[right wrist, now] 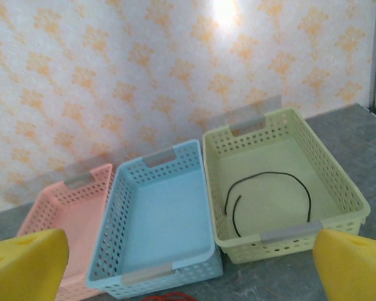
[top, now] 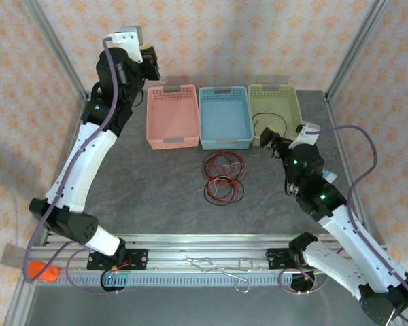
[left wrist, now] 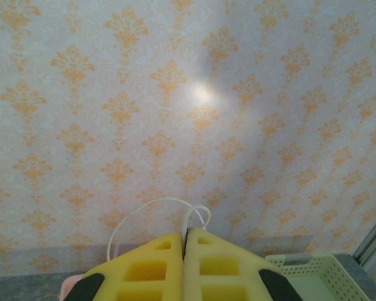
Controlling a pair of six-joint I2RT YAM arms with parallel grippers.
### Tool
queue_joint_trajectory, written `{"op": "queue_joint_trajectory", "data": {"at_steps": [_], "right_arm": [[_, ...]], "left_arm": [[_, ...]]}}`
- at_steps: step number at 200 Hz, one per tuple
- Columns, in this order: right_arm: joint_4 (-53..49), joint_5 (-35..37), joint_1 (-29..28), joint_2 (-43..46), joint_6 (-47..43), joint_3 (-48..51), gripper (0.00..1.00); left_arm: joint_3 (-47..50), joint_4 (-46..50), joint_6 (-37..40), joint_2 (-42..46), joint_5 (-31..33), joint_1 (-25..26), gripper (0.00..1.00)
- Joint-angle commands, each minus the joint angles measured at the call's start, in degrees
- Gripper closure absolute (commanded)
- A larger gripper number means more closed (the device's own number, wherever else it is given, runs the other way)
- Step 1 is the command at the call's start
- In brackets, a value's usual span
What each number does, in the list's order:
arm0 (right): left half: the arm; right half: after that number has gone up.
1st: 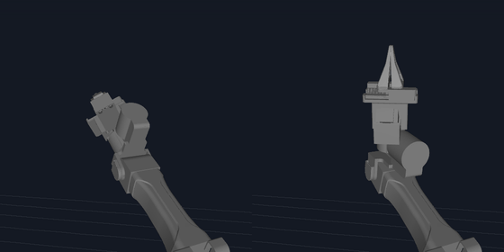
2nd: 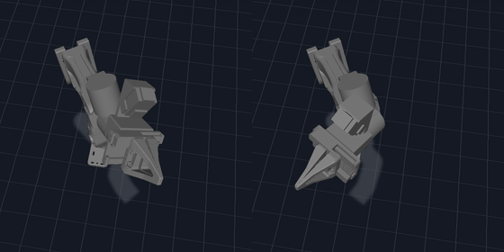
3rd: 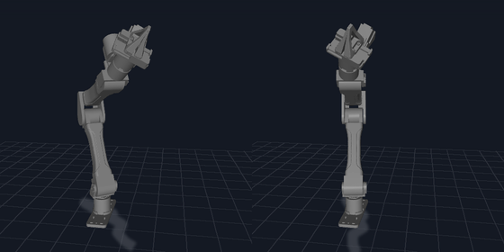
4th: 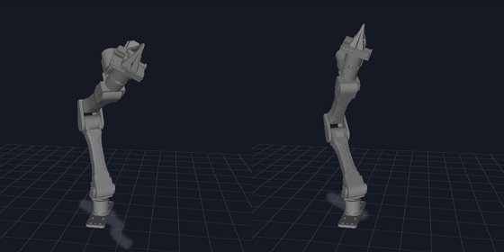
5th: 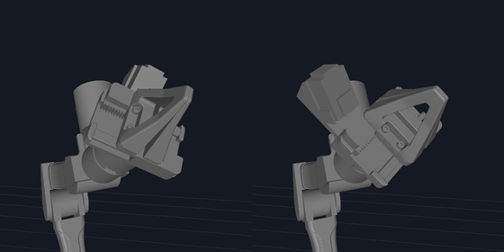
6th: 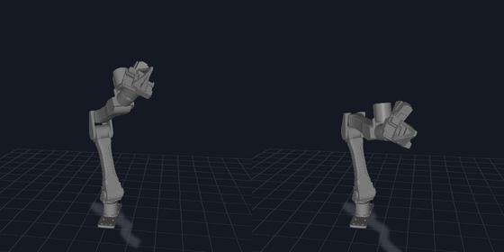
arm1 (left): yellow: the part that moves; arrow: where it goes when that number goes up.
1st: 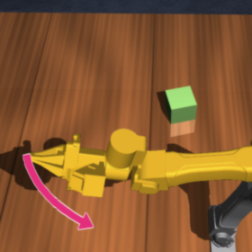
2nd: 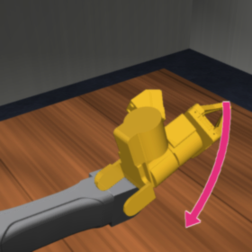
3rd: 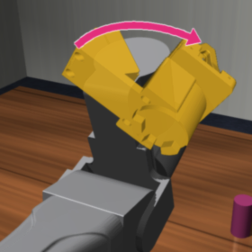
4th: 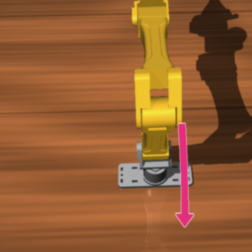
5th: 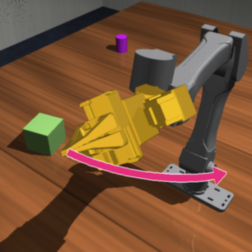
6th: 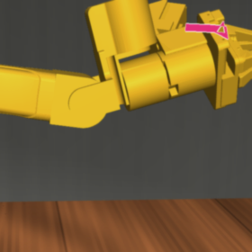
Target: Untangle the cables
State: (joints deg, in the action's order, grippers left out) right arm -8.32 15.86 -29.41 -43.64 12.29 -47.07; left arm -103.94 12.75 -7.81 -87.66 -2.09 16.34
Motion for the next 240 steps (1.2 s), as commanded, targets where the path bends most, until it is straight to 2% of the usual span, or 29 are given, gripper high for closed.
{"op": "queue_joint_trajectory", "data": {"at_steps": [1,61,136,219,240], "right_arm": [[3.5,1.8,0.2,1.4,-1.9,0.3,0.0],[7.2,6.5,0.2,1.5,-4.7,2.6,0.0],[8.9,7.5,0.2,-1.5,-5.1,3.5,0.0],[7.1,10.2,0.2,-2.5,-0.4,4.7,0.0],[6.4,11.4,0.2,-2.3,1.0,5.2,0.0]], "left_arm": [[-2.6,-2.6,0.2,-2.0,-1.3,-0.7,1.0],[1.0,-6.3,-0.1,-5.4,-1.0,-1.8,1.0],[8.8,-12.7,-3.9,-9.7,-3.3,-3.2,1.0],[9.6,-14.3,-10.4,-21.3,-11.0,-5.2,1.0],[10.8,-14.0,-11.6,-23.6,-9.2,-5.1,1.0]]}}
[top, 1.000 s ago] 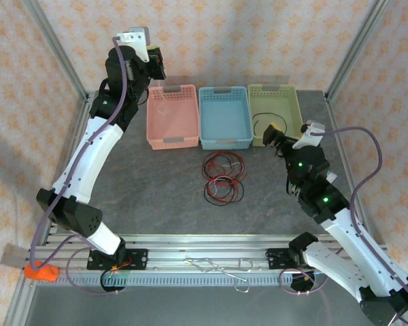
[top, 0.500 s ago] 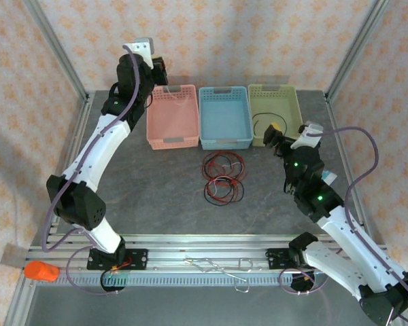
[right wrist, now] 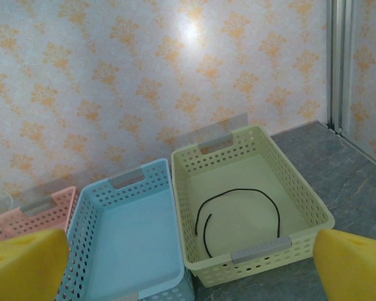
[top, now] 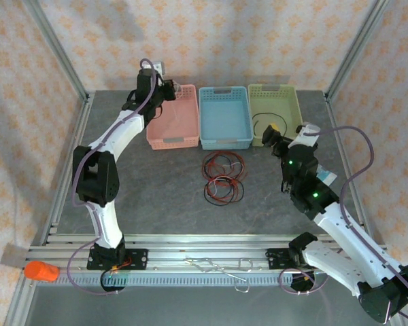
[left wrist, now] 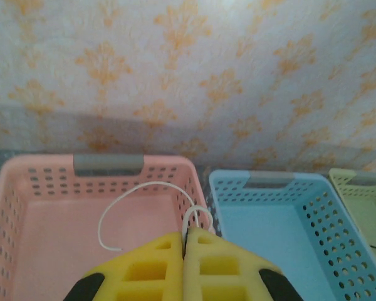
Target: Untangle the cables
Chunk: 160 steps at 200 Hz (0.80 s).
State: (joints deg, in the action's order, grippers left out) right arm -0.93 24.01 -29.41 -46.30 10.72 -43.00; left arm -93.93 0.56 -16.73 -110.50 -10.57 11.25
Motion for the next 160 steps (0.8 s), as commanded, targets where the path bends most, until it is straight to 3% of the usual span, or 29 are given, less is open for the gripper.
{"op": "queue_joint_trajectory", "data": {"at_steps": [1,56,72,88,108,123,143,160], "right_arm": [[-1.0,3.2,0.2,0.3,2.7,1.2,0.0],[-3.0,2.2,0.2,-1.9,8.9,0.8,0.0],[-6.0,2.2,0.2,-3.1,12.2,-0.6,0.0],[-8.4,-2.0,0.2,-3.9,9.3,-0.8,0.0],[-9.8,-4.1,0.2,-4.4,9.7,1.1,0.0],[-12.5,-6.4,0.2,-5.2,10.4,1.1,0.0],[-16.4,-8.8,0.2,-6.8,12.0,0.7,0.13],[-19.3,-13.3,-0.1,-8.9,14.4,0.4,0.22]], "left_arm": [[0.8,-1.7,-2.7,-0.9,-0.6,-0.1,1.0],[-2.1,5.2,-5.4,-7.9,3.1,-0.2,1.0],[-2.3,6.9,-6.3,-8.4,4.8,-0.1,0.74],[-0.4,6.4,-7.1,-6.4,5.9,-0.1,0.52],[2.4,6.1,-7.3,-2.1,5.9,0.2,0.43],[4.6,7.3,-7.4,0.7,5.9,0.9,0.31],[9.4,8.4,-6.4,7.7,8.1,3.2,0.15],[15.3,7.7,-5.8,13.5,9.3,5.7,0.12]]}}
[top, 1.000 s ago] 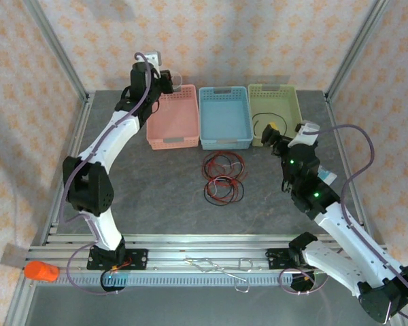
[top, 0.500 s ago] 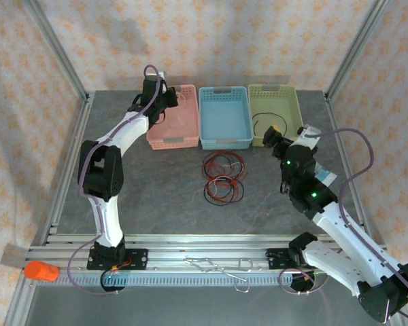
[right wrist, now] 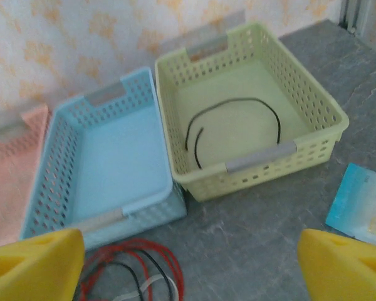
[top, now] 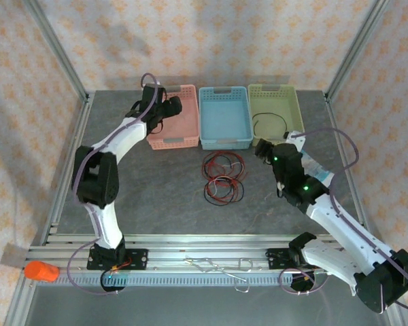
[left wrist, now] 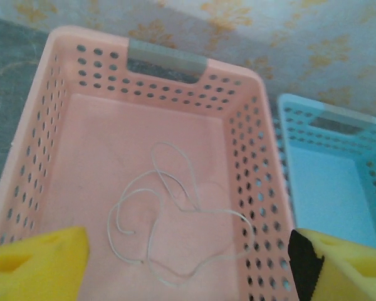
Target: Untangle the cables
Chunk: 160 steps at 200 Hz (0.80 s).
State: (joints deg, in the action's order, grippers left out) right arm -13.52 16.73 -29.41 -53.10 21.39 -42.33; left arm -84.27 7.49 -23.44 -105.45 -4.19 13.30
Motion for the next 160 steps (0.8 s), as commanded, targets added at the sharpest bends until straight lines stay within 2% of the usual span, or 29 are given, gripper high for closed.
{"op": "queue_joint_trajectory", "data": {"at_steps": [1,23,82,118,145,160], "right_arm": [[-6.7,-6.3,-0.2,-2.2,3.9,-0.2,0.23],[-6.5,-9.9,-3.1,-3.9,8.8,1.9,0.33],[0.9,-14.4,-15.9,-10.2,19.4,5.6,0.53],[7.6,-22.4,-18.8,-18.7,18.4,5.8,0.64],[8.4,-23.7,-18.9,-24.9,18.0,3.5,0.69],[8.4,-23.1,-18.9,-27.4,18.0,2.1,0.71]], "left_arm": [[6.0,0.7,1.0,8.8,3.0,3.8,0.12],[13.8,-0.2,1.5,15.5,4.5,8.9,0.12],[30.9,-1.0,0.7,28.9,10.5,23.2,0.13],[43.4,-7.5,-7.2,37.0,4.6,23.9,0.01],[49.7,-9.9,-9.9,40.1,-2.0,24.0,0.01],[52.6,-11.7,-11.9,42.1,-3.4,24.0,0.01]]}}
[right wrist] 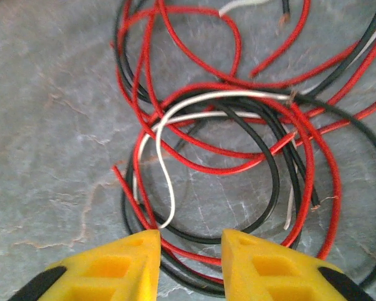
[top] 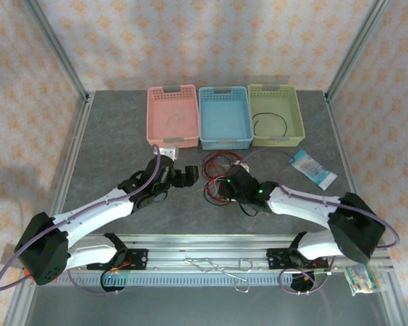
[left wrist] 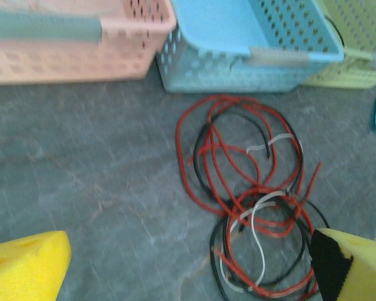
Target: Untangle the cables
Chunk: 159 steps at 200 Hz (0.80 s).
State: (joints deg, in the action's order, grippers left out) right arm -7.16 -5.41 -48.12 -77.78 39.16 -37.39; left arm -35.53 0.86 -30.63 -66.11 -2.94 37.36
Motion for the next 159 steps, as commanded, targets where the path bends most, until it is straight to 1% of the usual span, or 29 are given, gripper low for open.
{"op": "queue_joint_trajectory", "data": {"at_steps": [1,35,70,106,159], "right_arm": [[2.1,-0.9,-0.2,-2.9,0.2,-2.9,0.71],[2.7,-1.5,-0.1,-7.2,-0.2,-5.3,0.73],[5.3,-2.8,-0.2,-8.8,-0.1,-5.5,0.71],[4.8,-2.9,-0.2,-12.0,-0.1,-7.1,0.7],[3.1,-1.5,-0.3,-14.6,0.2,-8.5,0.71]], "left_arm": [[4.0,-5.2,-4.9,2.9,-4.6,-0.1,0.01],[6.8,-6.5,-5.8,6.1,-4.4,-0.2,0.01],[6.0,-5.3,-4.6,5.7,-5.0,-0.2,0.01],[5.9,-5.4,-4.7,5.2,-5.2,-0.2,0.01],[6.3,-5.3,-4.8,5.4,-4.4,-0.2,0.01]]}}
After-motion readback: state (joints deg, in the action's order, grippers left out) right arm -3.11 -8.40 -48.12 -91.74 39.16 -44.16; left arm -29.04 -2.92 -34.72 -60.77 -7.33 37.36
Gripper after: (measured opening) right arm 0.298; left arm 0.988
